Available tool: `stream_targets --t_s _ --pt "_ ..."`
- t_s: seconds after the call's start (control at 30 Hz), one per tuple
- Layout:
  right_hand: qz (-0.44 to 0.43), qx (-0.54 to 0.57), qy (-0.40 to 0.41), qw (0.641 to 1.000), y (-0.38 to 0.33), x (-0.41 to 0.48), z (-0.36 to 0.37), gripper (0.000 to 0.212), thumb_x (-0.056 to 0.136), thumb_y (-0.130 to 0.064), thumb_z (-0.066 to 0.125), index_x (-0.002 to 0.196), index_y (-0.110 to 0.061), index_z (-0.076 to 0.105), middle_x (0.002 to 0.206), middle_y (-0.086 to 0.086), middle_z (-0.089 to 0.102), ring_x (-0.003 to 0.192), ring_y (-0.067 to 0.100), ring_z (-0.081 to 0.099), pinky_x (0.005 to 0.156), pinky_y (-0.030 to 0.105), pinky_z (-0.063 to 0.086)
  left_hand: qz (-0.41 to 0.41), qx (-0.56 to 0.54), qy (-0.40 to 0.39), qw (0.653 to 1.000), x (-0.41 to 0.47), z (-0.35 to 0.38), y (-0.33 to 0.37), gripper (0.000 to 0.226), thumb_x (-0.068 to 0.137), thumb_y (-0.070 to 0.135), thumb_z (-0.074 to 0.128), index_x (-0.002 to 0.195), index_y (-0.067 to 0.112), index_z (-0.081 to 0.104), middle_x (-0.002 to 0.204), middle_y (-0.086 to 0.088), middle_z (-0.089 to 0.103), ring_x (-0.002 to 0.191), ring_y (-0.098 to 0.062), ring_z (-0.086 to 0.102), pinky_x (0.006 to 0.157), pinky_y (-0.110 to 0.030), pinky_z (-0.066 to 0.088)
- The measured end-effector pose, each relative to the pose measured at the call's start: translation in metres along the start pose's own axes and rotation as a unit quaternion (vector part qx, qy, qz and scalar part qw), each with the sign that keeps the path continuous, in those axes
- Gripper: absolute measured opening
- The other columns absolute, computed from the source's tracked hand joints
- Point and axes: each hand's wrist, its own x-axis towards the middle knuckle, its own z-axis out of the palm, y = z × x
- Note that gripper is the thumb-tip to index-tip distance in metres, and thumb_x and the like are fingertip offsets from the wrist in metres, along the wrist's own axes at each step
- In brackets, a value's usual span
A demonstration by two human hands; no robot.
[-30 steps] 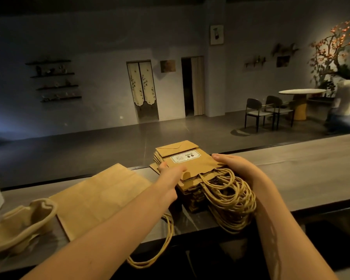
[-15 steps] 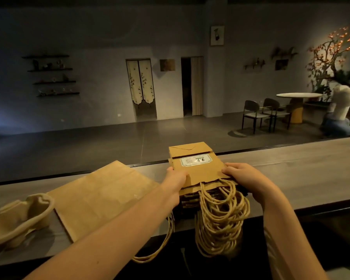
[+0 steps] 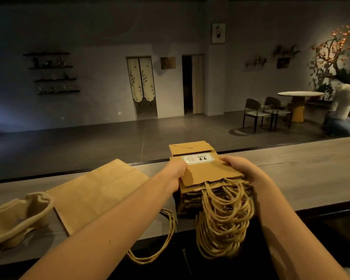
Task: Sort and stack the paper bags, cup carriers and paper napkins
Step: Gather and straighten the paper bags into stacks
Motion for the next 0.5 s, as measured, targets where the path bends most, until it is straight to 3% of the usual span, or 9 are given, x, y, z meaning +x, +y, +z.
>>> stream_targets --t_s 0.07,0.13,0.23,0.3,0.37,0.4,0.43,0.5 --pt "-0.031 -0.048 -0.031 0.998 0.001 -0.001 0.006 0.038 0.096 -0.015 0.043 0.134 -0.012 0.043 0.114 0.007 0.057 0.084 0.014 0.055 0.073 0.021 0.045 0.019 0.011 0.003 1.0 -0.004 0.0 0.003 0.013 0.1 0.008 0.034 0.1 0.013 0.046 0.074 -0.003 0.045 0.068 -0.012 0.047 0.043 -0.02 0.042" --pt "-0.048 -0.047 -0.043 0.997 0.003 -0.003 0.006 0.042 0.093 -0.01 0.041 0.136 -0.014 0.039 0.115 0.006 0.056 0.089 0.016 0.055 0.075 0.022 0.045 0.025 0.005 -0.01 1.0 -0.006 -0.001 0.001 0.018 0.099 0.009 0.036 0.113 0.01 0.047 0.075 -0.003 0.045 0.065 -0.013 0.043 0.049 -0.023 0.039" --pt "-0.044 0.041 -0.078 0.995 0.007 -0.005 0.003 0.048 0.092 -0.007 0.039 0.139 -0.016 0.035 0.099 0.002 0.054 0.08 0.016 0.055 0.063 0.02 0.046 0.024 0.009 -0.008 1.0 -0.005 -0.003 -0.004 0.029 0.097 0.008 0.038 0.125 0.006 0.046 0.076 -0.004 0.045 0.066 -0.014 0.042 0.053 -0.023 0.036" --pt "-0.03 0.106 -0.066 0.992 0.013 -0.004 -0.001 0.056 0.093 -0.01 0.041 0.146 -0.02 0.026 0.116 0.008 0.052 0.078 0.017 0.054 0.057 0.02 0.047 0.023 0.002 -0.004 1.0 -0.005 -0.004 -0.004 0.028 0.097 0.01 0.039 0.124 0.007 0.046 0.077 -0.004 0.047 0.066 -0.014 0.043 0.053 -0.023 0.036" --pt "-0.01 0.19 -0.046 0.981 0.013 -0.003 -0.003 0.044 0.095 -0.016 0.042 0.139 -0.021 0.037 0.124 0.011 0.051 0.078 0.017 0.055 0.052 0.022 0.049 0.027 -0.008 0.002 1.0 -0.003 -0.006 -0.005 0.029 0.098 0.017 0.039 0.124 0.007 0.048 0.077 -0.004 0.05 0.067 -0.014 0.046 0.054 -0.024 0.035" --pt "-0.003 0.208 -0.044 0.977 0.012 -0.003 -0.002 0.031 0.097 -0.019 0.041 0.127 -0.016 0.047 0.112 0.01 0.056 0.074 0.016 0.055 0.049 0.021 0.049 0.024 -0.011 0.007 1.0 0.0 -0.007 -0.006 0.03 0.099 0.02 0.039 0.125 0.008 0.049 0.078 -0.004 0.051 0.068 -0.014 0.047 0.055 -0.024 0.035" --pt "0.001 0.198 -0.043 0.979 0.011 -0.002 0.001 0.027 0.098 -0.023 0.04 0.119 -0.01 0.051 0.099 0.008 0.057 0.071 0.015 0.054 0.046 0.02 0.047 0.018 -0.015 0.008 1.0 0.004 -0.008 -0.006 0.031 0.1 0.024 0.039 0.125 0.009 0.05 0.079 -0.004 0.054 0.07 -0.015 0.049 0.055 -0.024 0.037" --pt "-0.001 0.138 -0.014 0.99 0.009 -0.001 0.005 0.032 0.099 -0.025 0.04 0.122 -0.005 0.05 0.099 0.006 0.057 0.071 0.012 0.051 0.045 0.016 0.045 0.01 -0.009 0.008 1.0 0.008 -0.007 -0.006 0.033 0.101 0.027 0.038 0.123 0.007 0.052 0.081 -0.004 0.057 0.072 -0.015 0.052 0.055 -0.023 0.039"
